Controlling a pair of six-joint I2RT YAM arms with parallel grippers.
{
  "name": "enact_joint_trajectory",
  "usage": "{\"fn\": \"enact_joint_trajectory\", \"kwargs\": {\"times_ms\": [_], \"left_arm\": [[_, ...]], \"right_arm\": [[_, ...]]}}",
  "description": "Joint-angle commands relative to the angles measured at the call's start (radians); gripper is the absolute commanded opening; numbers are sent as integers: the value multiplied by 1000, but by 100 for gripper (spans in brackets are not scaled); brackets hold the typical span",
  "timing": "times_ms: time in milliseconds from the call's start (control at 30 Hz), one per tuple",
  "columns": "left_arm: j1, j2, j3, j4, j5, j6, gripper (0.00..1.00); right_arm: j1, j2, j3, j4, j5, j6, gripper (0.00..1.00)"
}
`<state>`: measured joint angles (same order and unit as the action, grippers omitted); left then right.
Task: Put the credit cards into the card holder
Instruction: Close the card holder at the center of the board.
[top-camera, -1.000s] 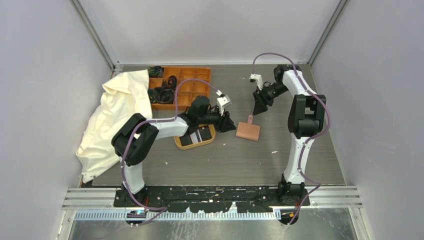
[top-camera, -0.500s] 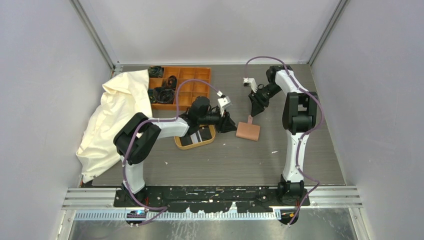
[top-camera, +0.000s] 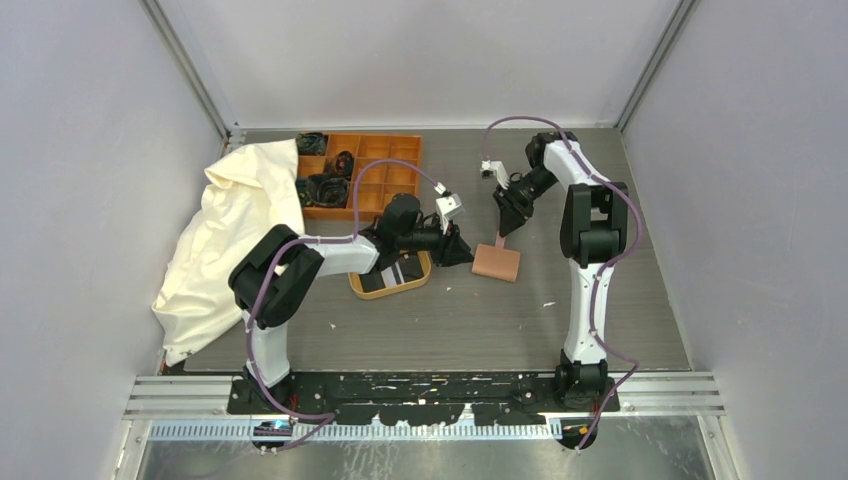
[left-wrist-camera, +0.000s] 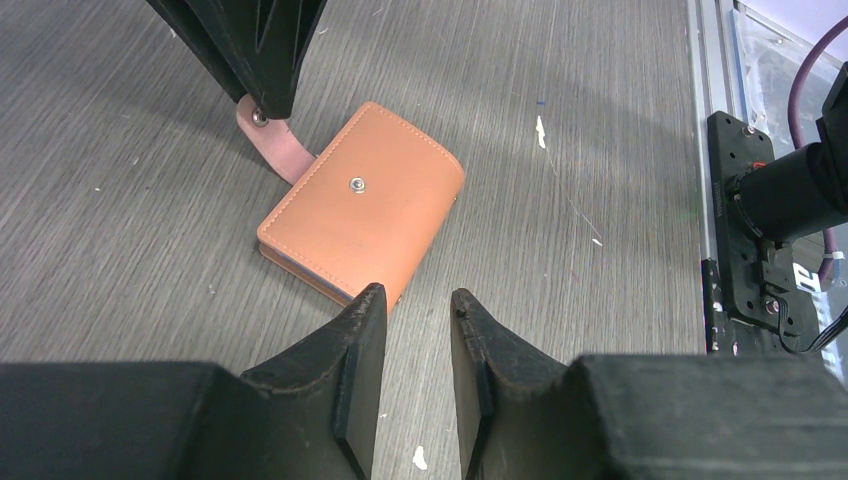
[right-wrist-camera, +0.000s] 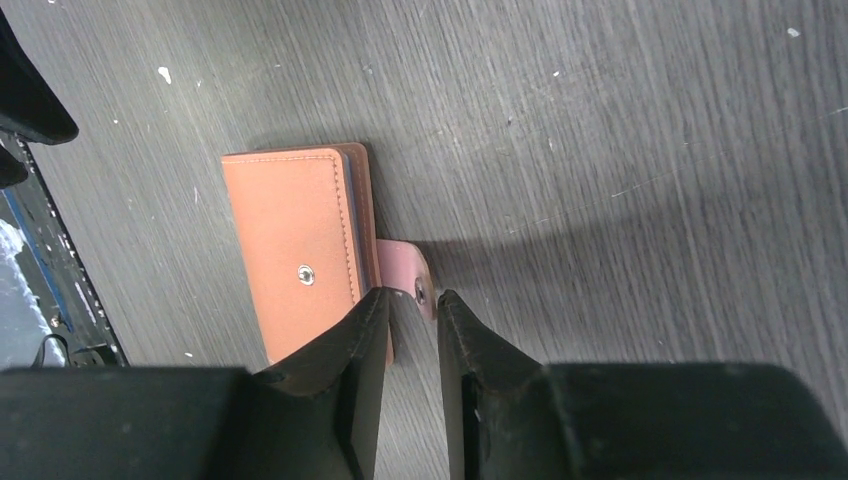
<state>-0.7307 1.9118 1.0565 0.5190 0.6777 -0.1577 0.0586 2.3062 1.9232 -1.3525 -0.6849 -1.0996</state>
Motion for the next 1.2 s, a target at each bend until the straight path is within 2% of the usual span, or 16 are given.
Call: {"fn": "enact_joint_trajectory", "kwargs": {"times_ms": [0, 467, 833, 967, 1167], "left_arm": [[3, -3, 14, 37, 16, 7, 31], [4, 13, 23, 41, 22, -5, 30], [-6, 85, 33, 184, 21, -129, 28], [-28, 124, 56, 217, -14, -186, 23], [-48, 172, 103, 192, -53, -210, 11]], "right_arm": [[0, -10, 48, -41, -17, -26, 29], [0, -11, 54, -58, -24, -37, 8], [2, -47, 10, -34, -35, -54, 1], [3, -89, -53, -13, -47, -92, 1], [5, -183, -195, 64, -66, -153, 1]]}}
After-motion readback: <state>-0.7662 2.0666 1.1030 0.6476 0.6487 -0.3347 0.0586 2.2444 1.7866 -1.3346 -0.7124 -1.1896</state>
